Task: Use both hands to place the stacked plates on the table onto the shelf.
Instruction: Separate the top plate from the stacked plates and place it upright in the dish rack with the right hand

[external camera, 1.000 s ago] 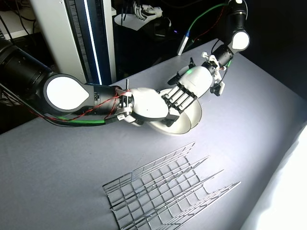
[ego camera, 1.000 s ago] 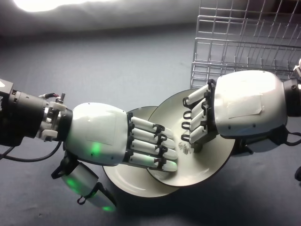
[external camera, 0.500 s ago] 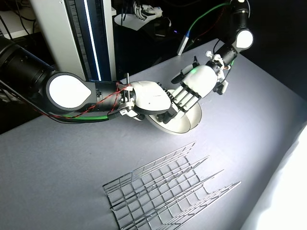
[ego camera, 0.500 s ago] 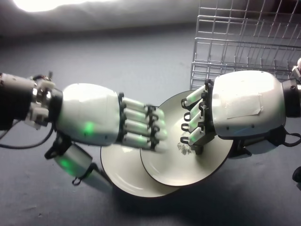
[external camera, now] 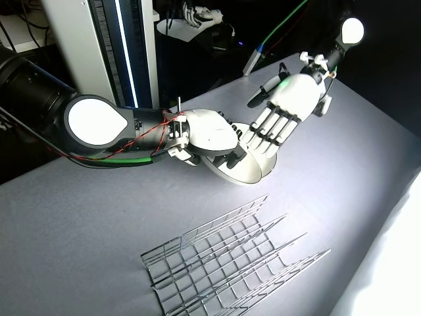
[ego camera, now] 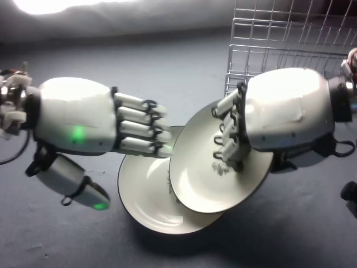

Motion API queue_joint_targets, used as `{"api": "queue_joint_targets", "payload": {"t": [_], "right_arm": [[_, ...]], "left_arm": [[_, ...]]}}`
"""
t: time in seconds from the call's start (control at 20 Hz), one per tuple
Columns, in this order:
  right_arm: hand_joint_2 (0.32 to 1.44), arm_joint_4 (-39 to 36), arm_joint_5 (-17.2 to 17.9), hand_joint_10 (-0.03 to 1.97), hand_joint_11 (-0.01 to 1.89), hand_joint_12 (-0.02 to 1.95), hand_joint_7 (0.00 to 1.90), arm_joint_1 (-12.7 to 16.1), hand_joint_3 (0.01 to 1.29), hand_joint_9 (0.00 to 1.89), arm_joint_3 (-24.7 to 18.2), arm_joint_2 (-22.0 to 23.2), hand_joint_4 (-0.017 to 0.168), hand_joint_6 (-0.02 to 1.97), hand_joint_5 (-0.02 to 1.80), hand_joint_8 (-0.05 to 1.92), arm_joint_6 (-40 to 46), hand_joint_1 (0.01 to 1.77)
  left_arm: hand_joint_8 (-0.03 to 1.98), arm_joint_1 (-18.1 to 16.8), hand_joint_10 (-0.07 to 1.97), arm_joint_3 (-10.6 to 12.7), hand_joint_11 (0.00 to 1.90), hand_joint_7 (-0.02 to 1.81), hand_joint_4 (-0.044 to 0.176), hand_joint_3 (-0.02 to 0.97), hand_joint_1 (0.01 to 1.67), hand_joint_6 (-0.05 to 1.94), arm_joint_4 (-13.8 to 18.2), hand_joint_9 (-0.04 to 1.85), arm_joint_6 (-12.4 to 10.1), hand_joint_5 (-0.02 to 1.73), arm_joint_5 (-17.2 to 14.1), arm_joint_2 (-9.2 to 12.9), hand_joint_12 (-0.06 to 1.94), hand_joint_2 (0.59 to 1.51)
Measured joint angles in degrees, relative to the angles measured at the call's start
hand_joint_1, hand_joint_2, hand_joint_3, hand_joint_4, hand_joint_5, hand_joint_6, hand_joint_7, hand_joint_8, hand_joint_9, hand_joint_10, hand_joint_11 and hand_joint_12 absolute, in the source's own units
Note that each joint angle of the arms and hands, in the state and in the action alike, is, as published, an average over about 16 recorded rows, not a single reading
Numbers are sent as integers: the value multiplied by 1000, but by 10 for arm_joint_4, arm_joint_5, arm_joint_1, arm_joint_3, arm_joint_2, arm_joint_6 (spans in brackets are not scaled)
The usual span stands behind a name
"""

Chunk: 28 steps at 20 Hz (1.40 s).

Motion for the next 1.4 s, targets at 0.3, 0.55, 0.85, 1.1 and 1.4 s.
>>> {"api": "queue_joint_targets", "payload": {"t": [0.3, 0.55, 0.85, 1.1, 1.4], "right_arm": [[971, 34, -17, 1223, 550, 1447, 966, 35, 14, 912, -13, 3, 4, 731, 949, 732, 1, 1303], [982, 81, -29, 1209, 537, 1459, 1011, 61, 14, 906, -23, 5, 4, 813, 997, 777, 2, 1327], [996, 155, -39, 1216, 518, 1452, 1028, 83, 14, 890, -27, 8, 1, 862, 1016, 827, 8, 1343], [1004, 224, -54, 1096, 527, 1434, 1037, 98, 14, 916, -29, 8, 3, 843, 1014, 839, 13, 1331], [1010, 312, -82, 1076, 547, 1382, 1061, 122, 14, 934, -31, 6, -2, 789, 1017, 821, 18, 1324]], "left_arm": [[14, -8, 8, -21, 23, 56, 5, 9, 13, 14, -17, 36, -18, 35, 34, 49, 13, 1204], [14, -10, 9, -21, 24, 56, 4, 9, 13, 13, -65, 38, -7, 31, 45, 77, 12, 1205], [15, -12, 8, -11, 20, 53, 4, 9, 13, 12, -131, 35, 30, 28, 53, 95, 12, 1204], [15, -12, 8, -5, 19, 52, 4, 8, 13, 12, -167, 34, 62, 29, 57, 101, 11, 1203], [15, -10, 8, 2, 16, 48, 4, 9, 13, 12, -181, 30, 86, 35, 61, 102, 11, 1203]]}}
